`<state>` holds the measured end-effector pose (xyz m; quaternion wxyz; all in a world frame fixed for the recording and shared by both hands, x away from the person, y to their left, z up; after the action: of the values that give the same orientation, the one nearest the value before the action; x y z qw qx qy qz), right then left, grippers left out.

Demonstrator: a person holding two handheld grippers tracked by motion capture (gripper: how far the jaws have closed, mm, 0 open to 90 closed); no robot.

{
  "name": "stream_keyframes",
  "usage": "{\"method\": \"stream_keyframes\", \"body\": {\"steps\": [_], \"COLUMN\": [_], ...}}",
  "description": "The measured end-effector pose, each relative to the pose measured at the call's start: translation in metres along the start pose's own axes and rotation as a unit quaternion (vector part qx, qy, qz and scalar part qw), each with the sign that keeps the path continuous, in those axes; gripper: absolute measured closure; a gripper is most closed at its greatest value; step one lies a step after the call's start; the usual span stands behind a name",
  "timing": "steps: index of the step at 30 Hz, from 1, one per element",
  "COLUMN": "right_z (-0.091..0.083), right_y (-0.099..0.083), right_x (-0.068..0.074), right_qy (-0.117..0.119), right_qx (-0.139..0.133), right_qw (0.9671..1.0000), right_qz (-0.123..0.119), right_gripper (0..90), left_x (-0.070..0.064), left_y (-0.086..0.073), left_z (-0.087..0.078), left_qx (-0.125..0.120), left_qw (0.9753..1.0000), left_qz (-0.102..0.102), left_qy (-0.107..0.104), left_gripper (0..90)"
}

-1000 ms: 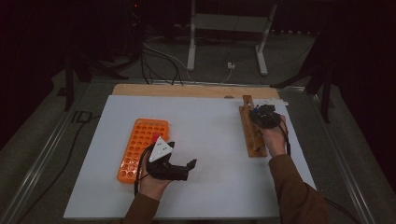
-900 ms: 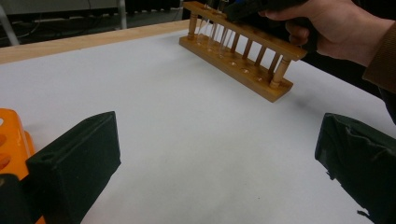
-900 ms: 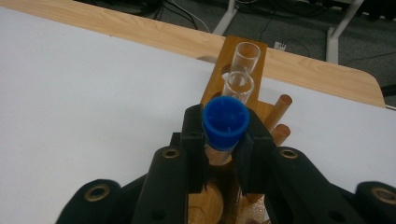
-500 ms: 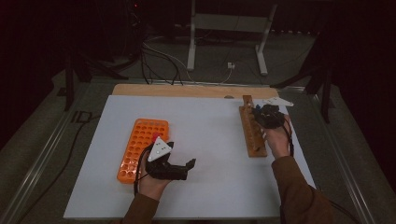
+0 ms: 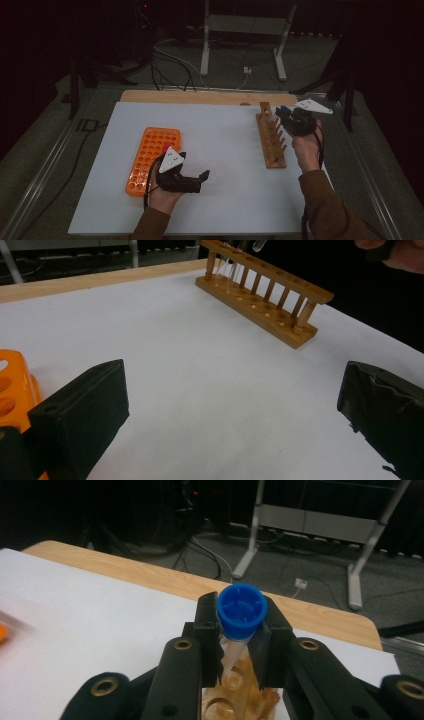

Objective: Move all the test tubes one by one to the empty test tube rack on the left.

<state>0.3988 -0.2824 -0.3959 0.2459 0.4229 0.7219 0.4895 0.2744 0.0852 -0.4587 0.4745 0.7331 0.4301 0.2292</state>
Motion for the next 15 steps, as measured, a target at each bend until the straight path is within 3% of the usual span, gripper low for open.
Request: {"method": "stream_keyframes", "body": {"steps": [8, 15], "right_z": [-0.011, -0.014], "right_y": [-0.005, -0.017], "right_x": [0.013, 0.028], "right_qy": [0.029, 0.052], "right_qx": [-0.005, 0.010], "right_qw": [0.9996, 0.9985], "right_qz": [0.001, -0.010], "right_gripper": [76.0, 75.9], "left_x": [0.001, 0.000], "left_y": [0.000, -0.001], "left_z": [0.000, 0.001], "left_qx": [0.000, 0.000], "left_qw": [1.0000, 1.0000], "left_qz": [0.000, -0.001], "left_qy": [0.000, -0.001], "left_gripper": [0.9, 0.9]}}
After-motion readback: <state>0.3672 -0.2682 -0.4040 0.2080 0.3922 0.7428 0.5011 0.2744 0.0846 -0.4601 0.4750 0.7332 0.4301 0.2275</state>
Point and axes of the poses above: each handheld gripper's, and its own axes: z roughly forward along the jaws, y roughly out of its top, x roughly to its left, the point moved 1 cm from there along z, roughly forward along the jaws, and after that the axes turned 12 degrees about y, right-handed, at the moved point
